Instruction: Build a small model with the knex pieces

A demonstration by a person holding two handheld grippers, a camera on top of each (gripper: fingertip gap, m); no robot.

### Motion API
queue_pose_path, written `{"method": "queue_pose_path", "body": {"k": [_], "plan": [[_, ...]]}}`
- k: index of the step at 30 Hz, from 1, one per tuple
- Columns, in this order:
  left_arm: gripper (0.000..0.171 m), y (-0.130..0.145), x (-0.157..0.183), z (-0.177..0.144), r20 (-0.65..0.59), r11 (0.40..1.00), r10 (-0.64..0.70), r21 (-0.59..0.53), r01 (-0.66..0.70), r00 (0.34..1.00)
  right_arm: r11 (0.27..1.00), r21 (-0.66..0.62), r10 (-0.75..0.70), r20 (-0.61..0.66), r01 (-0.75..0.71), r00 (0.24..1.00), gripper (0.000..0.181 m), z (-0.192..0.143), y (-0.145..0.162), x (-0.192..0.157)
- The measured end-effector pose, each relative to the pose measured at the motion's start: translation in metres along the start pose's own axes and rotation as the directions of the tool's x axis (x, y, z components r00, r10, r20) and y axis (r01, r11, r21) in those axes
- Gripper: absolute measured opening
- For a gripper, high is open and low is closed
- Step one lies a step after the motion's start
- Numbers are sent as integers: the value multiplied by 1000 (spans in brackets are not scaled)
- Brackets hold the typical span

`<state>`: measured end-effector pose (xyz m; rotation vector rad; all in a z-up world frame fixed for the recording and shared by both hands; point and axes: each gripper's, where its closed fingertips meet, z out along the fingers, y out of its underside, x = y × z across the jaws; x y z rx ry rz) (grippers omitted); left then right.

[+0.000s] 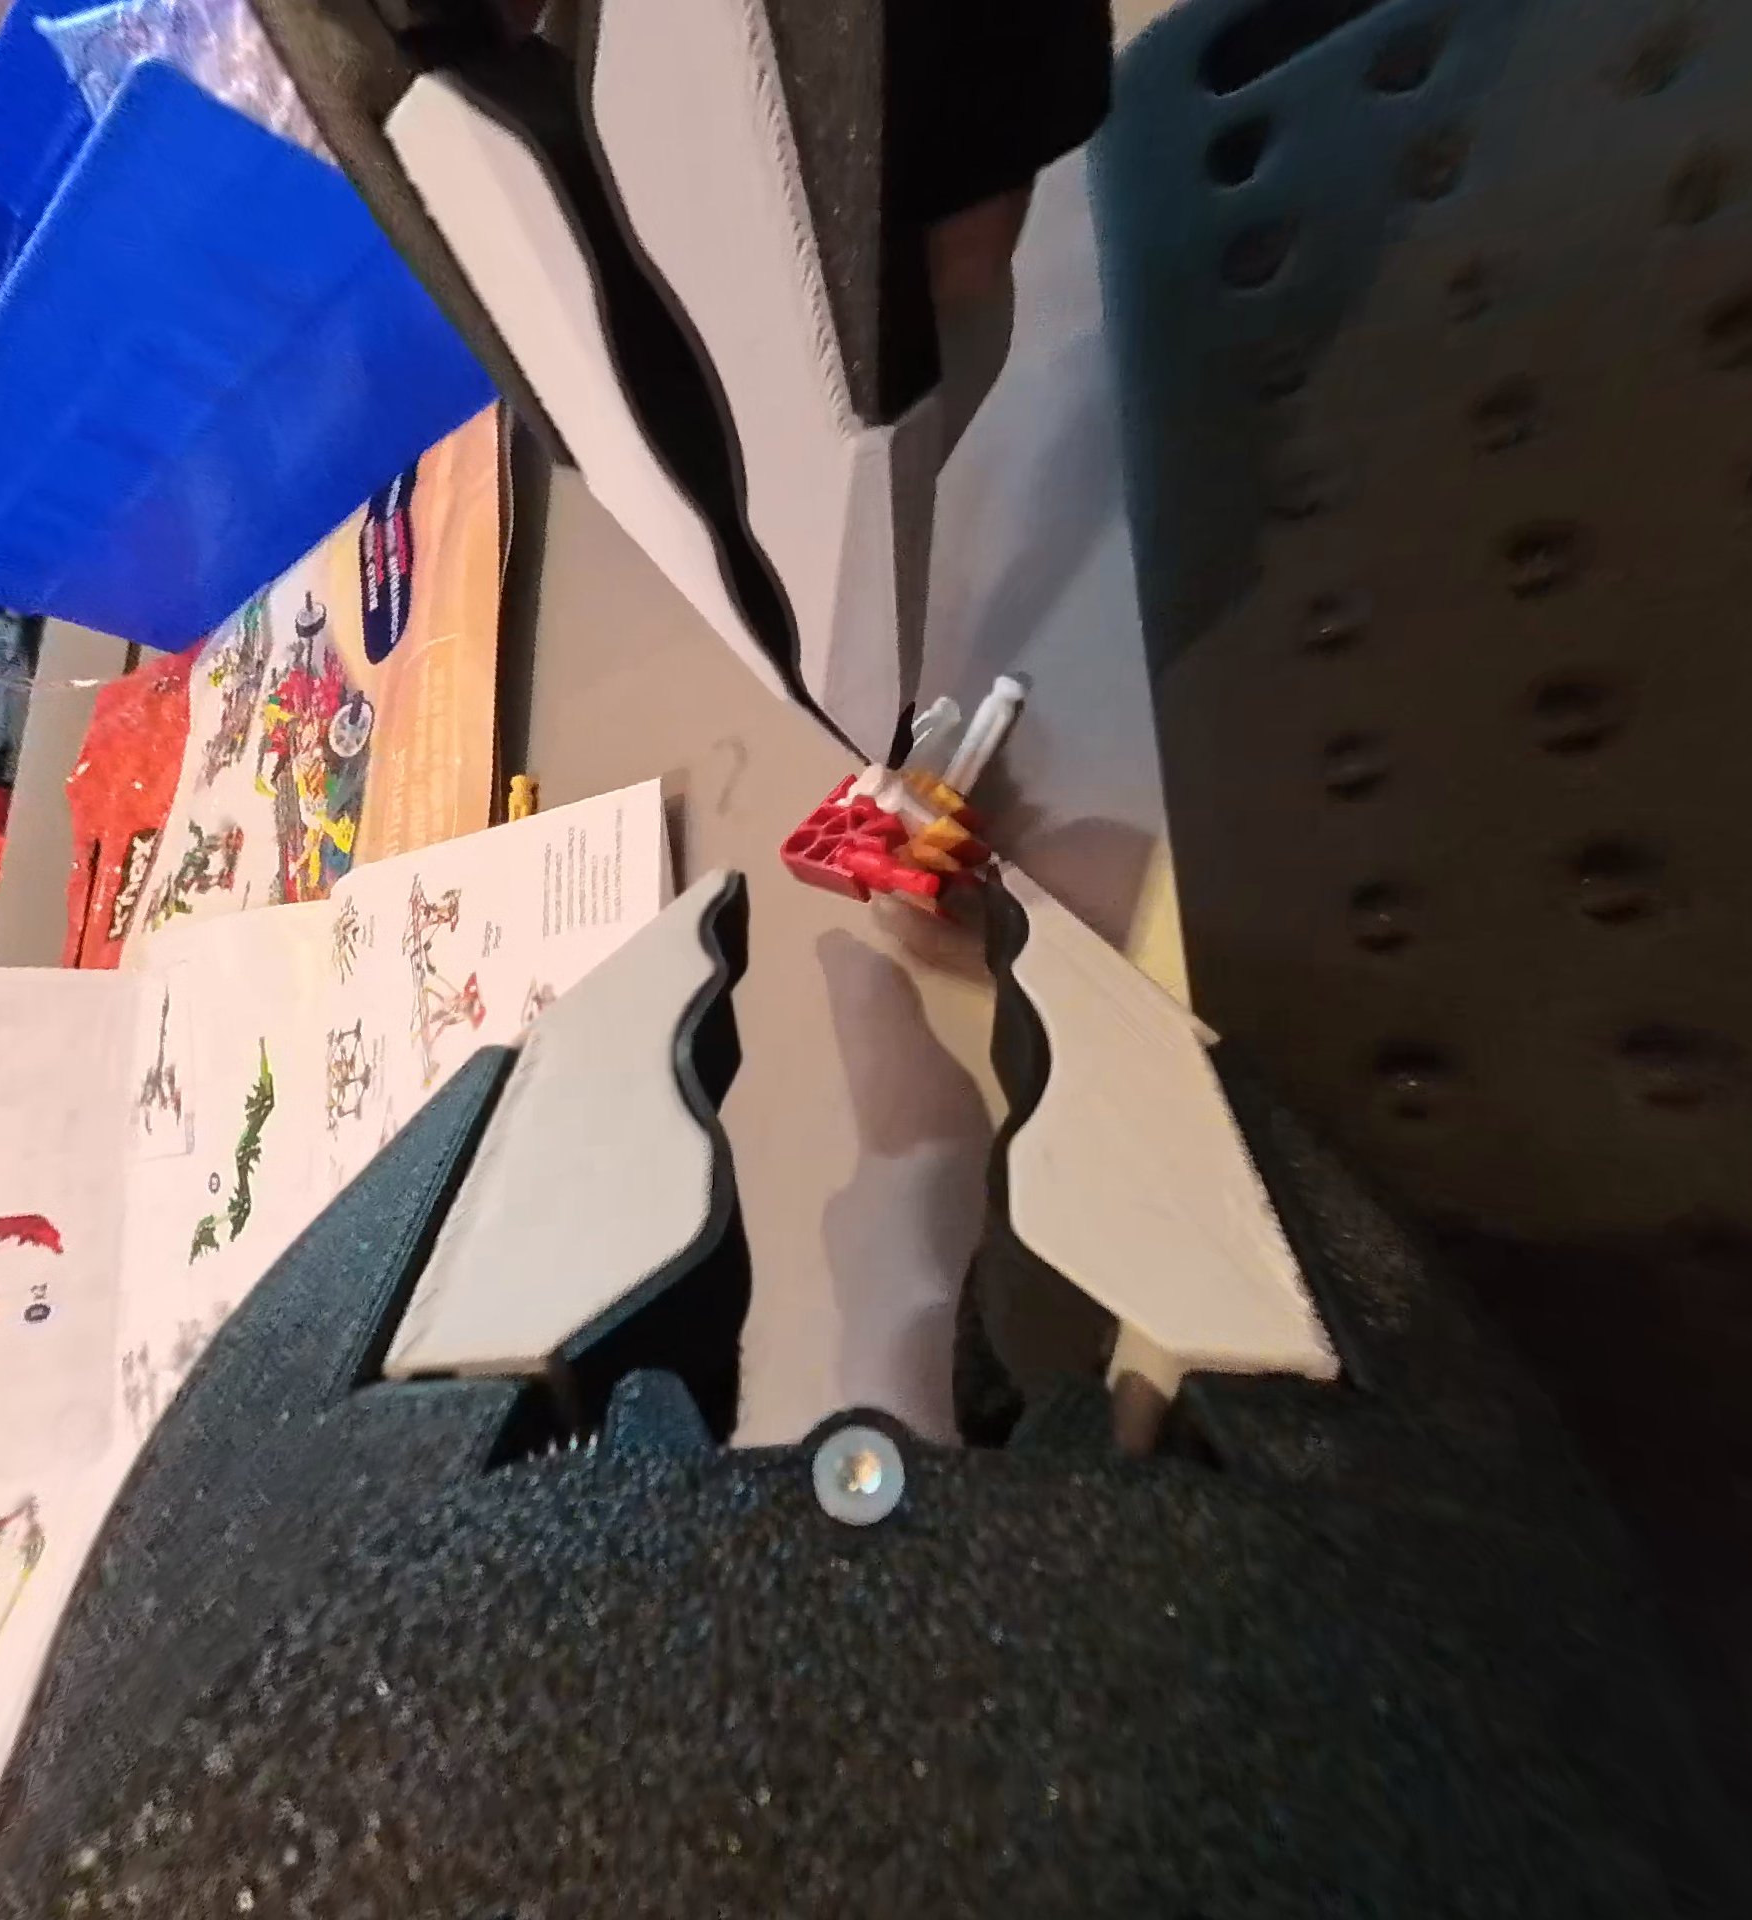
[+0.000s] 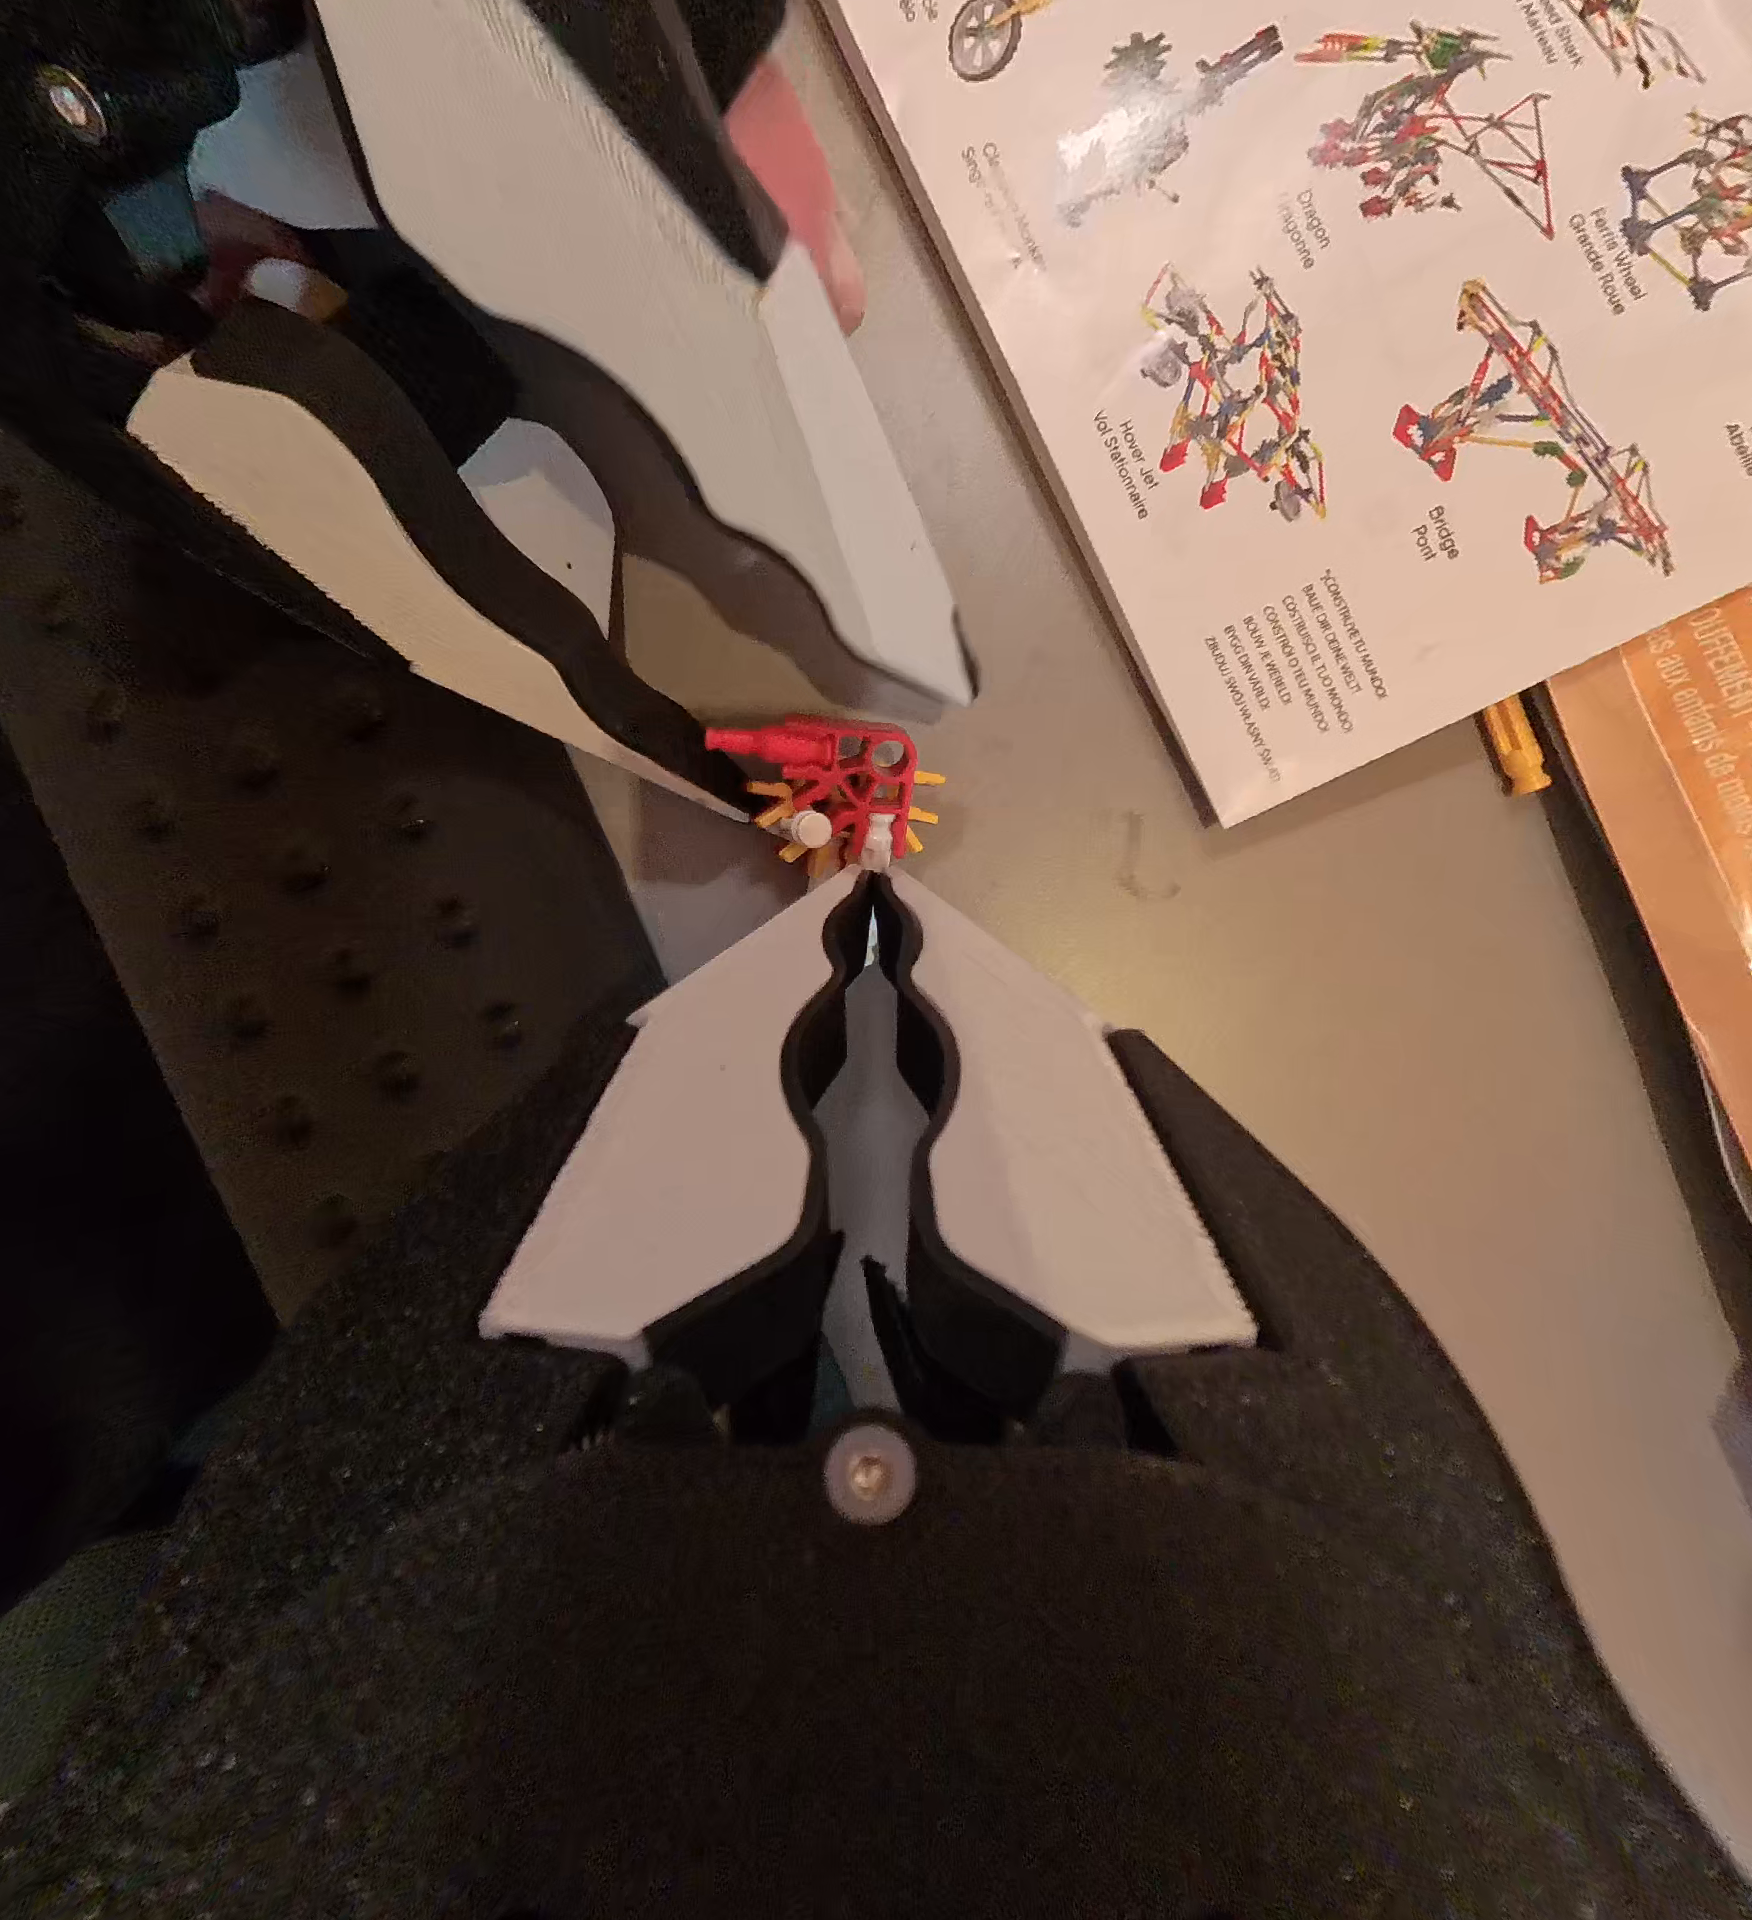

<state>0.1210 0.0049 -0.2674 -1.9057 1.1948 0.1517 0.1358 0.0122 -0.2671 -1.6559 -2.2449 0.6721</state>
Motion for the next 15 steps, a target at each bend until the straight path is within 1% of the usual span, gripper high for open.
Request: {"method": "queue_pose_path", "body": {"k": [1, 3, 6, 8, 9, 11, 12, 15], "plan": [[35, -2, 5, 0, -20, 1000, 21, 12, -21, 1000, 1000, -4, -3, -3, 3, 1000, 0, 0, 1, -1], [35, -4, 7, 0, -19, 998, 56, 22, -56, 998, 1000, -13, -9, -5, 9, 1000, 0, -2, 3, -3], [32, -5, 10, 1, -42, 998, 56, 32, -55, 998, 1000, -25, -18, 2, 18, 1000, 0, -4, 5, -6], [26, -5, 13, 0, -46, 997, 75, 36, -74, 996, 999, -25, -24, 11, 24, 1000, 0, -7, 6, -9], [16, -5, 15, 0, -55, 996, 86, 34, -84, 995, 999, -28, -27, 13, 28, 1000, 0, -7, 7, -10], [17, -7, 15, 1, -42, 995, 96, 40, -94, 995, 999, -45, -25, -11, 25, 1000, 0, -6, 10, -8], [20, -7, 14, 1, -37, 995, 93, 37, -92, 995, 999, -42, -22, -17, 22, 1000, 0, -6, 9, -8], [22, -9, 13, 2, -42, 995, 96, 44, -94, 995, 998, -50, -25, -20, 24, 999, 0, -7, 12, -10]]}}
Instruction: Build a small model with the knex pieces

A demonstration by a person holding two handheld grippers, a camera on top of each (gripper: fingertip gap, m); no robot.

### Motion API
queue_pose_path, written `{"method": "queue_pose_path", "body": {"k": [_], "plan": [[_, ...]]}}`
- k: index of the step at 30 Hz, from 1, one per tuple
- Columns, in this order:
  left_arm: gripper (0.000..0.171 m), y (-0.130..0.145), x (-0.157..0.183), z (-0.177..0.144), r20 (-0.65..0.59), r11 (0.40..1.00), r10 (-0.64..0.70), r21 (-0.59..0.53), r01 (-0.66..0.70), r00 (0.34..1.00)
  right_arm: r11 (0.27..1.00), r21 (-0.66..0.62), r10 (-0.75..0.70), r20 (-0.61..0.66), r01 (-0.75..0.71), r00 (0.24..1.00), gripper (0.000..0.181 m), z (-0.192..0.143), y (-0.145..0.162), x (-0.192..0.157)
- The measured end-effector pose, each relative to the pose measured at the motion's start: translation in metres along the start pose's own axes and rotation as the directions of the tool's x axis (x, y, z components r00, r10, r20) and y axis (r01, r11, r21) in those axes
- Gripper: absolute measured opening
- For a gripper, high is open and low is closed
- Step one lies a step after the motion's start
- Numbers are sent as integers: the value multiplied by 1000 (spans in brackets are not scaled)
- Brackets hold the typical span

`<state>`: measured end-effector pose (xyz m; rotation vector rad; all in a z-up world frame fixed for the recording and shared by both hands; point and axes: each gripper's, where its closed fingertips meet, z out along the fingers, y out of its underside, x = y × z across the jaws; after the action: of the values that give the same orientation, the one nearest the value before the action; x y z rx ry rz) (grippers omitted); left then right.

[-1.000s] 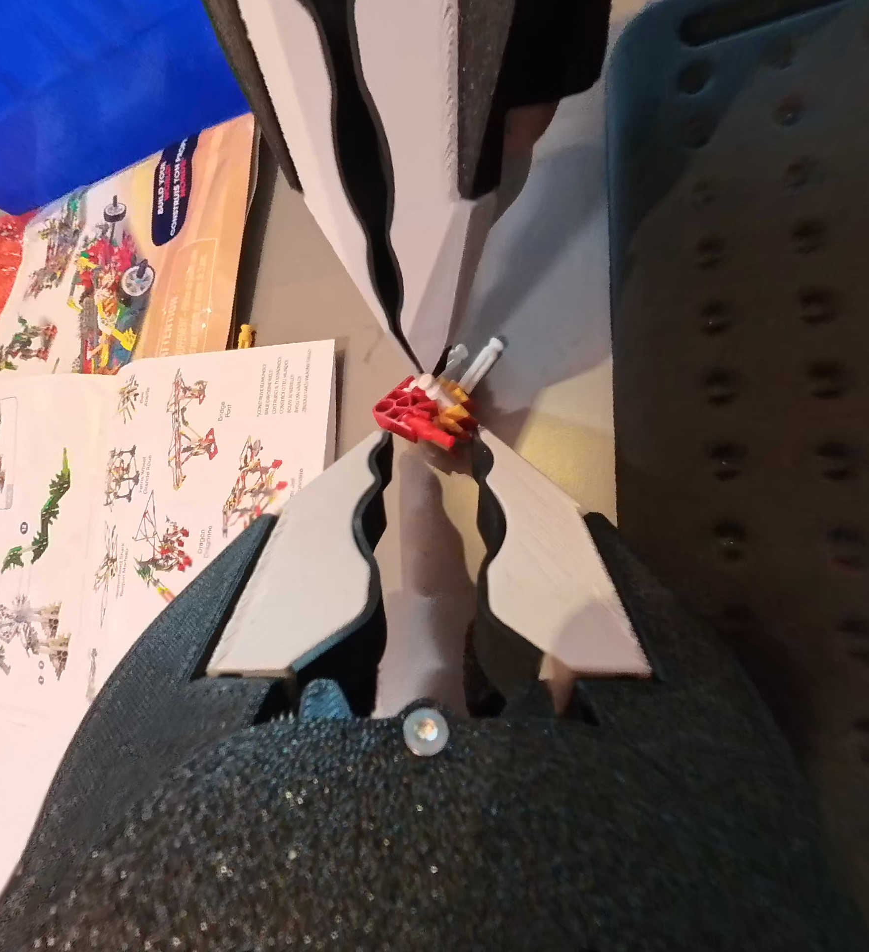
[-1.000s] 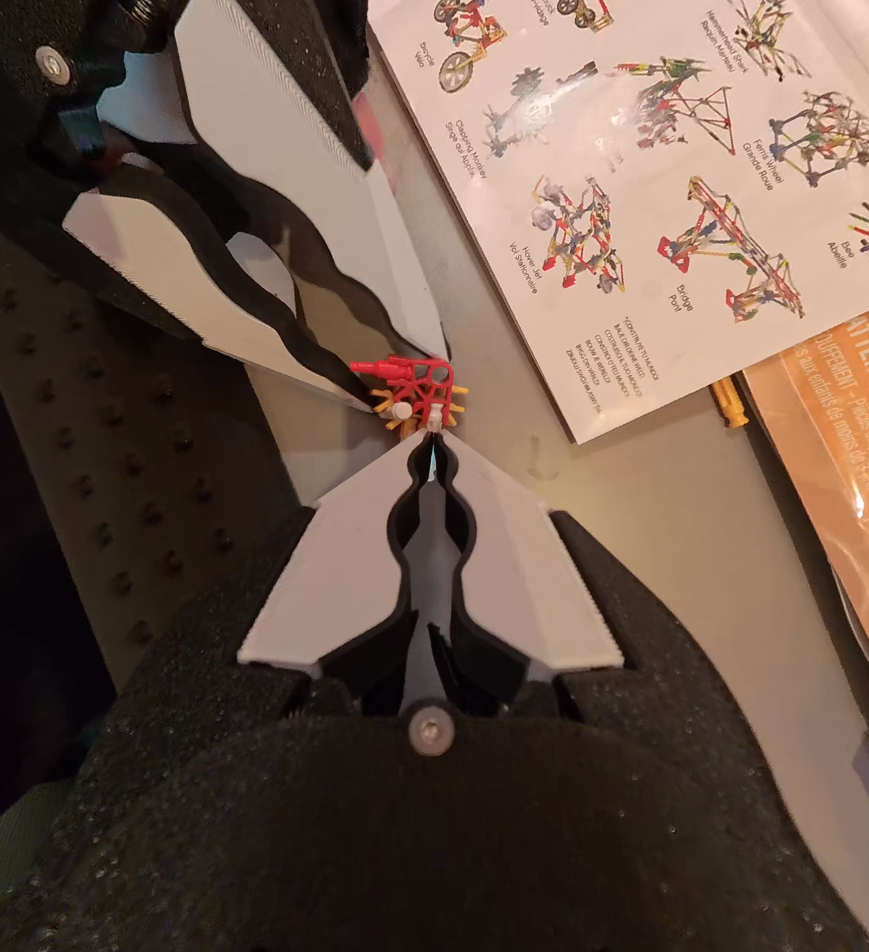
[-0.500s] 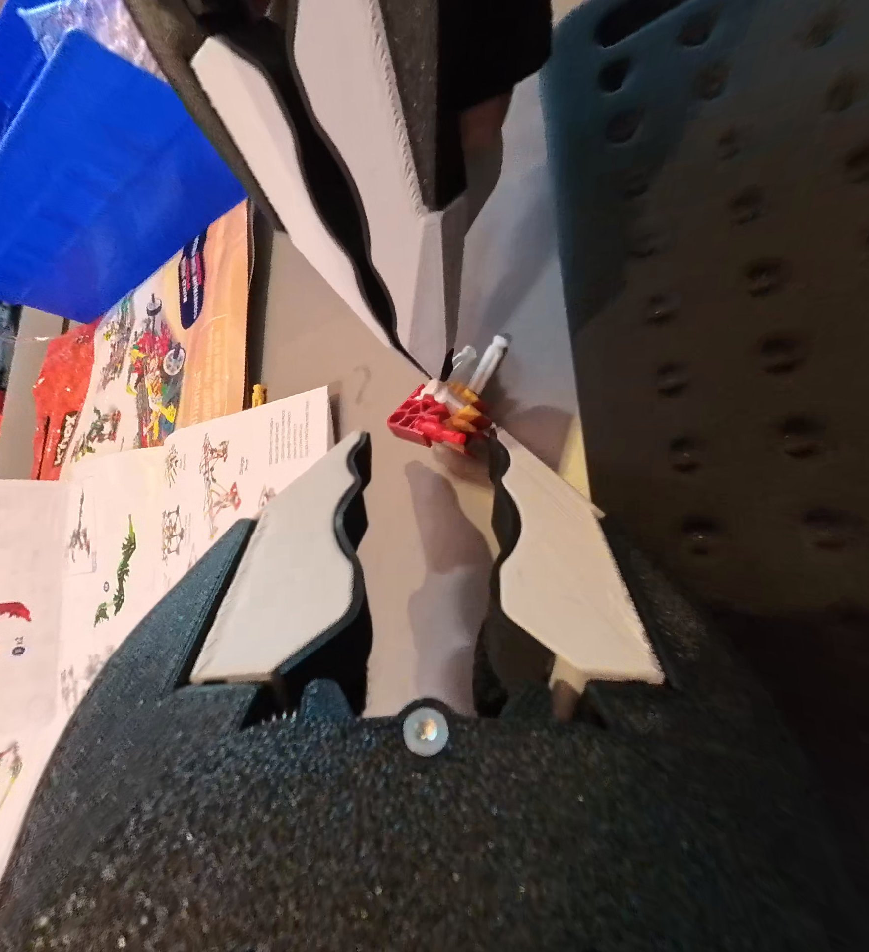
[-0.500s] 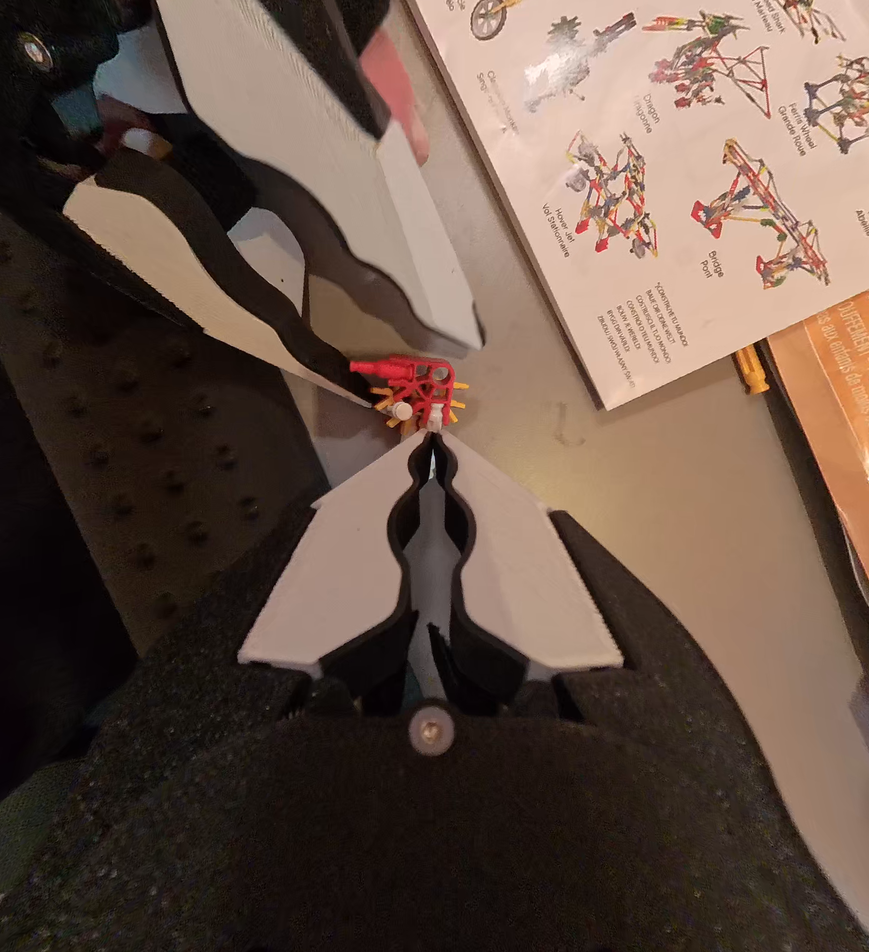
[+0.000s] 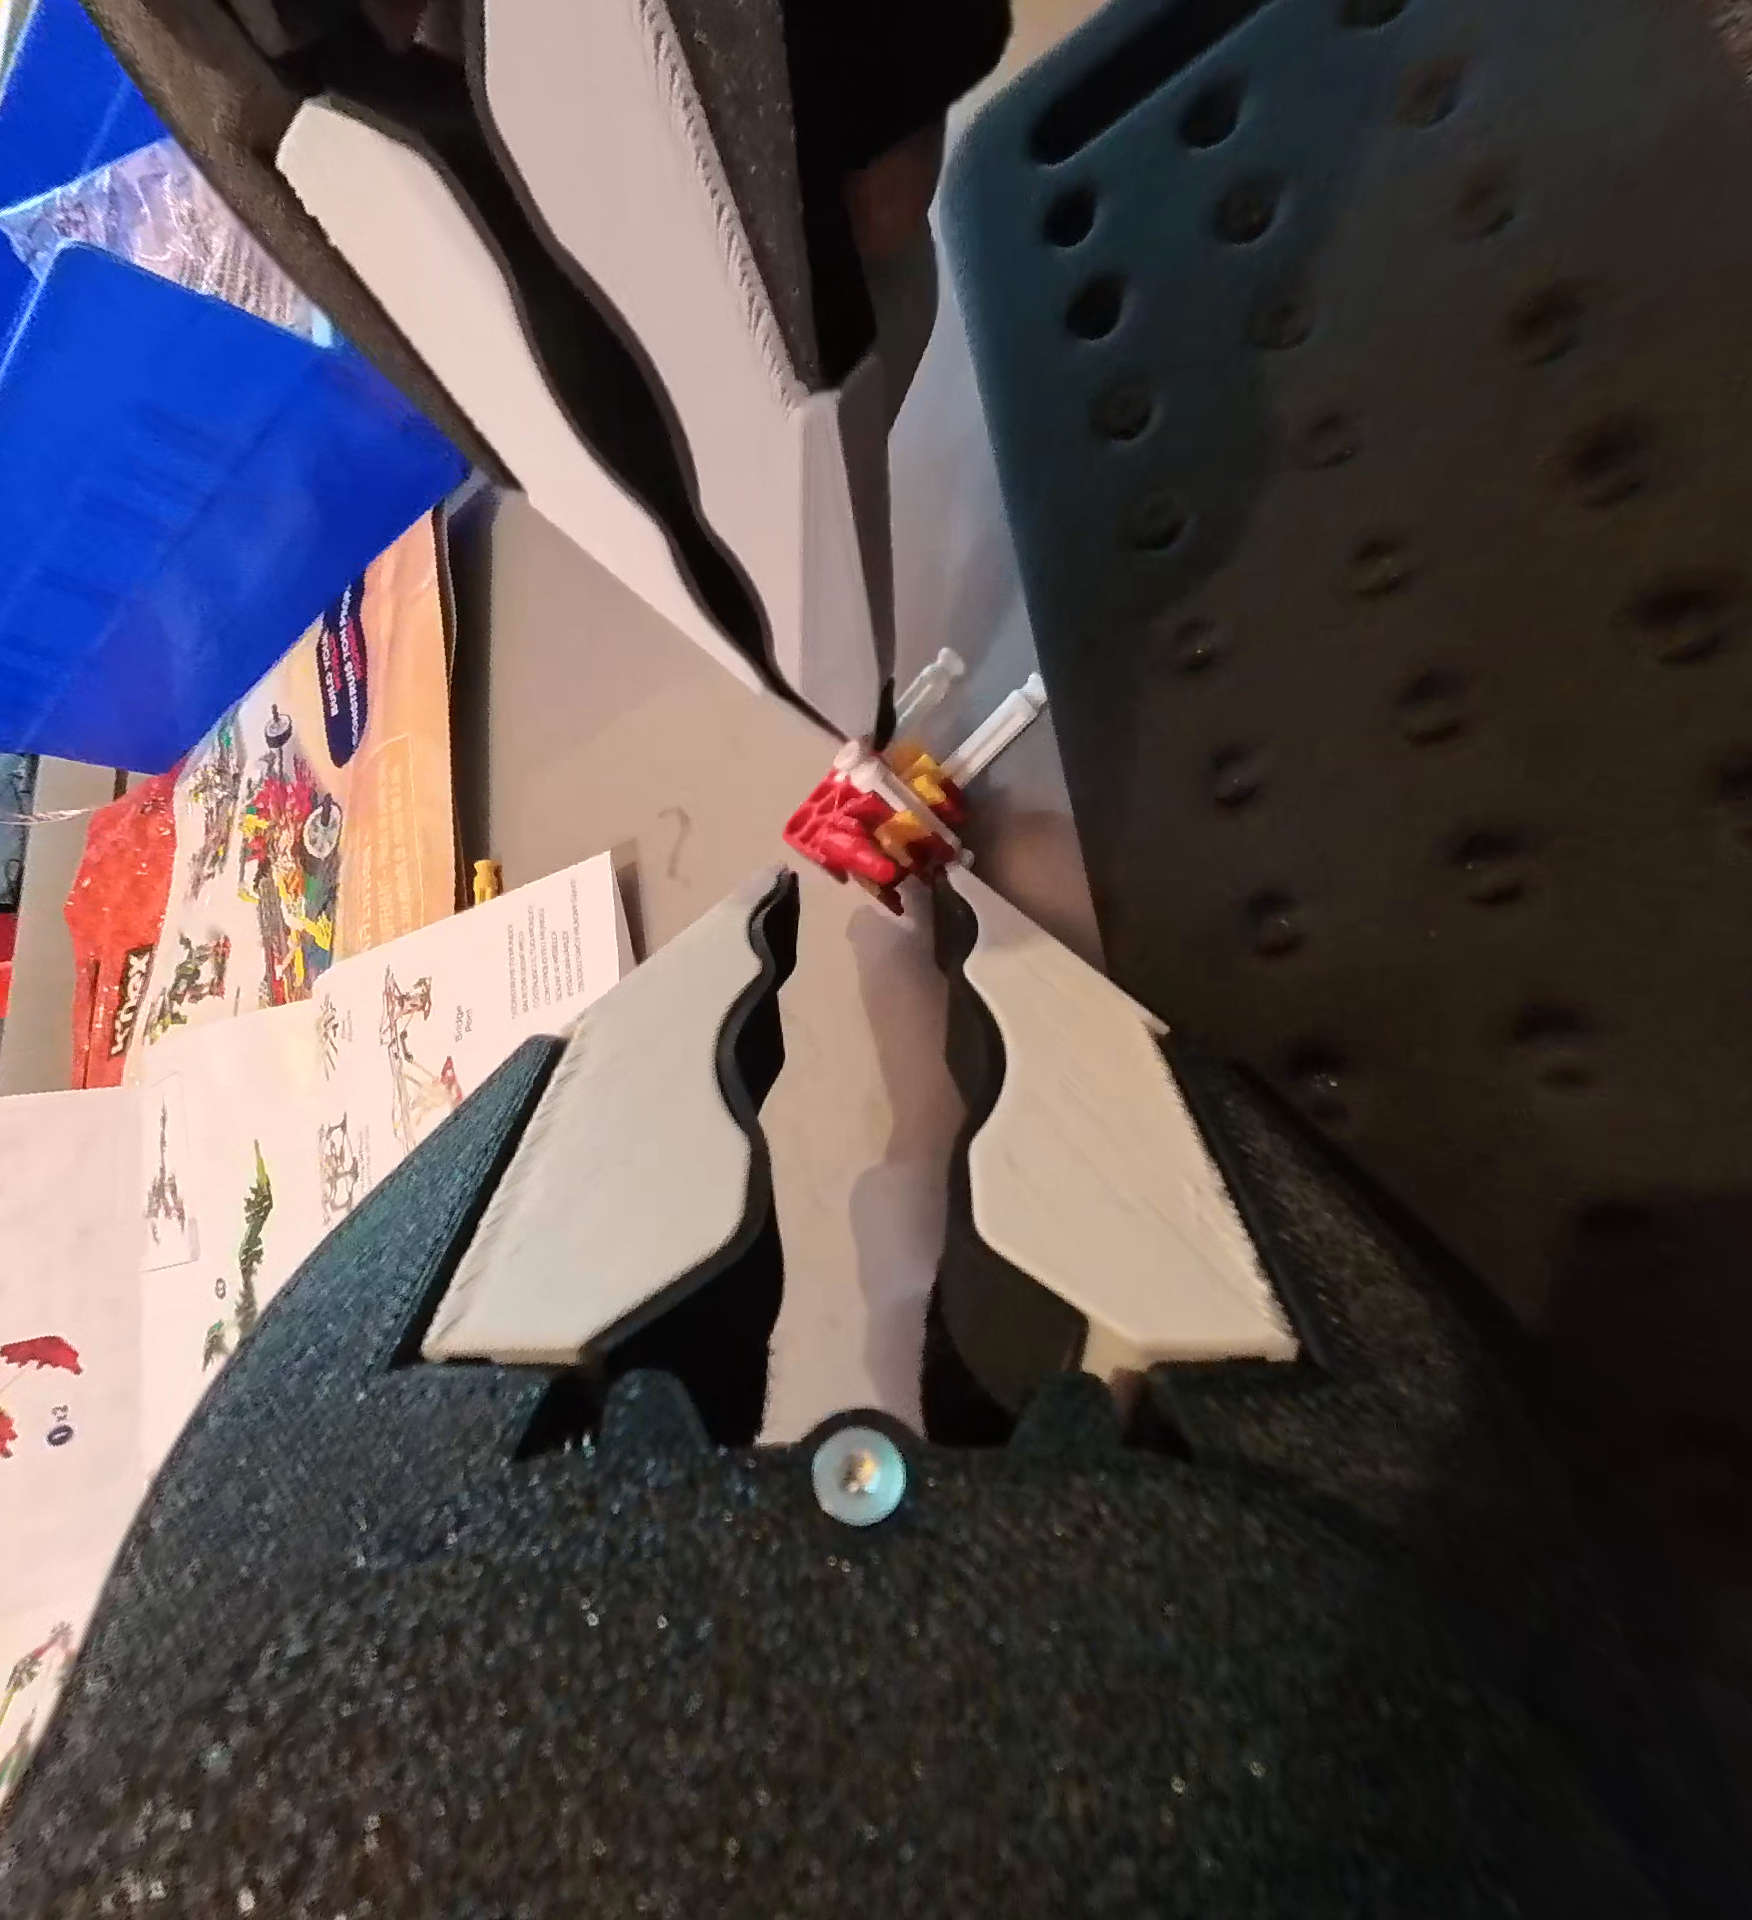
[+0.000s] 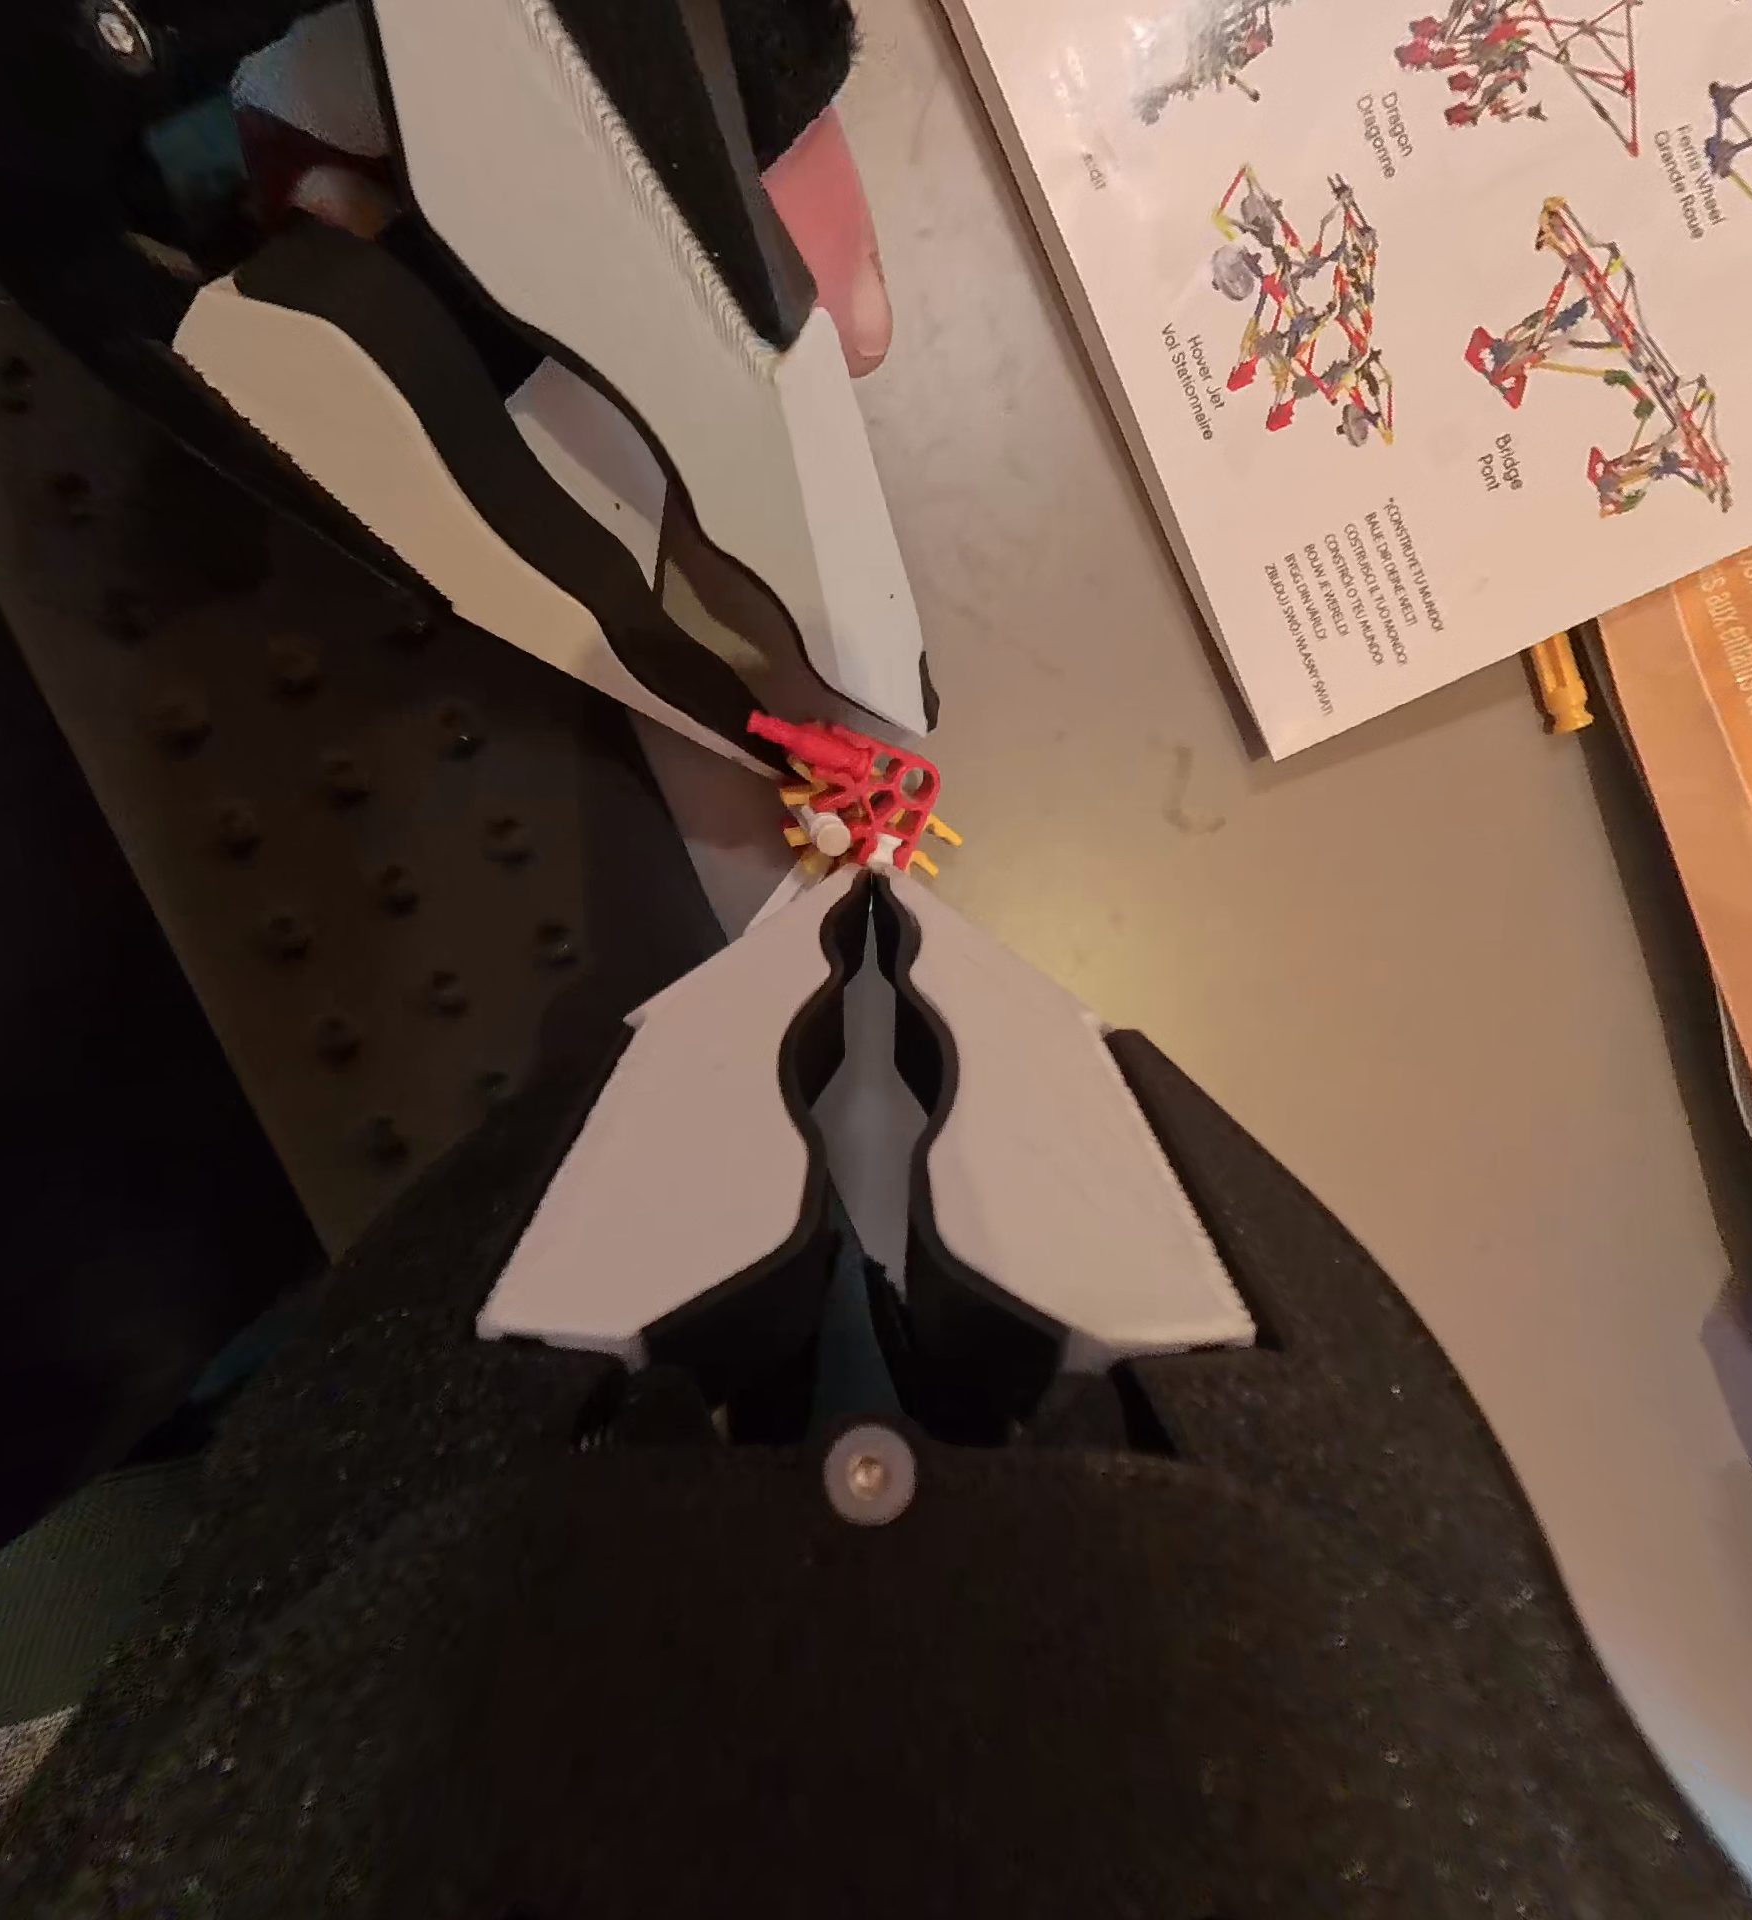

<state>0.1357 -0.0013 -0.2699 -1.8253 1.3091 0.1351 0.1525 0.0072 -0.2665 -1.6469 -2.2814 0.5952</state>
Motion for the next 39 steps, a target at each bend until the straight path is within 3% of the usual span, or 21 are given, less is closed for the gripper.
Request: {"method": "queue_pose_path", "body": {"k": [8, 11, 15, 18, 23, 28, 32, 39], "plan": [[18, -3, 2, 4, -24, 1000, 20, 11, -20, 1000, 999, 45, 7, 47, -9, 999, 16, -2, 1, -3], [16, -4, 3, 6, -34, 999, 35, 8, -35, 999, 998, 51, -42, 37, 40, 998, 39, 1, 3, 1], [16, -4, 2, 9, -41, 999, 44, 3, -44, 998, 990, 106, -101, 31, 97, 994, 46, 6, 1, 10], [12, -5, 4, 10, -51, 998, 55, 12, -55, 997, 978, 161, -146, 66, 134, 987, 31, 9, -1, 3], [11, -5, 3, 12, -54, 999, 49, 8, -49, 997, 954, 224, -208, 17, 199, 978, 30, 9, -4, 3], [29, -12, -5, 6, -29, 999, 34, 42, -33, 999, 940, 279, -195, -38, 198, 980, 29, 9, -6, 5], [22, -9, -5, 10, -42, 999, 45, 21, -44, 998, 932, 300, -173, -122, 202, 977, 29, 8, -8, 11], [26, -8, -5, 13, -64, 999, 39, -9, -40, 997, 921, 294, -214, -170, 257, 962, 28, 8, -10, 9]]}}
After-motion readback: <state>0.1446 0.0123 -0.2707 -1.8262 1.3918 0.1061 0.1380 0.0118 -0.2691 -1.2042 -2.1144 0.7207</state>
